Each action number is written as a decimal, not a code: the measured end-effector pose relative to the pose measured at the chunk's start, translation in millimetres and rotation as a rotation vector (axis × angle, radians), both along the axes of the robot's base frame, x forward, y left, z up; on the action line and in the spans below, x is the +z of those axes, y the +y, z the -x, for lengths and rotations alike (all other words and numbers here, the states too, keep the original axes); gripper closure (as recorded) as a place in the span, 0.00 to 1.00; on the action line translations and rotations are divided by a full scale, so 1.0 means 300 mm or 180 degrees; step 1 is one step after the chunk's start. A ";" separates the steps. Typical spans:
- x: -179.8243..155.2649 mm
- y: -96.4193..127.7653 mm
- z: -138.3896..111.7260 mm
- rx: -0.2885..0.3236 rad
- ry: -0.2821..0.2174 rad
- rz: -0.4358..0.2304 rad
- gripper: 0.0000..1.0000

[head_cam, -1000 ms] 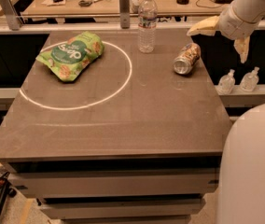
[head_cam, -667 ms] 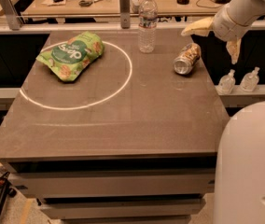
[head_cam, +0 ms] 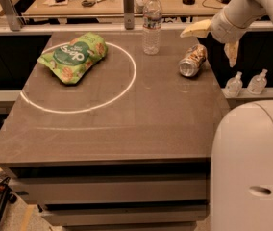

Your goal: Place orange can upright

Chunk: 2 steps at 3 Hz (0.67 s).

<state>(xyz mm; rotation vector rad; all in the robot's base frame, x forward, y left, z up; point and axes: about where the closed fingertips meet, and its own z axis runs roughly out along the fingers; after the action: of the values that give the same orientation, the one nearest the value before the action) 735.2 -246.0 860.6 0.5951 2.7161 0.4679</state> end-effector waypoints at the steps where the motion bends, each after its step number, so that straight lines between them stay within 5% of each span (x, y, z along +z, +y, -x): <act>1: -0.019 0.027 -0.013 -0.0035 0.0055 -0.0067 0.00; 2: -0.046 0.073 -0.013 0.0018 0.0144 -0.0132 0.00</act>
Offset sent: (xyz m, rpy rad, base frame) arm 0.0029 0.0345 -0.0138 0.0656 0.0700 0.0229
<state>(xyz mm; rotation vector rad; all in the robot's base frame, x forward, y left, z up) 738.9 -224.1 846.9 0.6162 2.7575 0.5194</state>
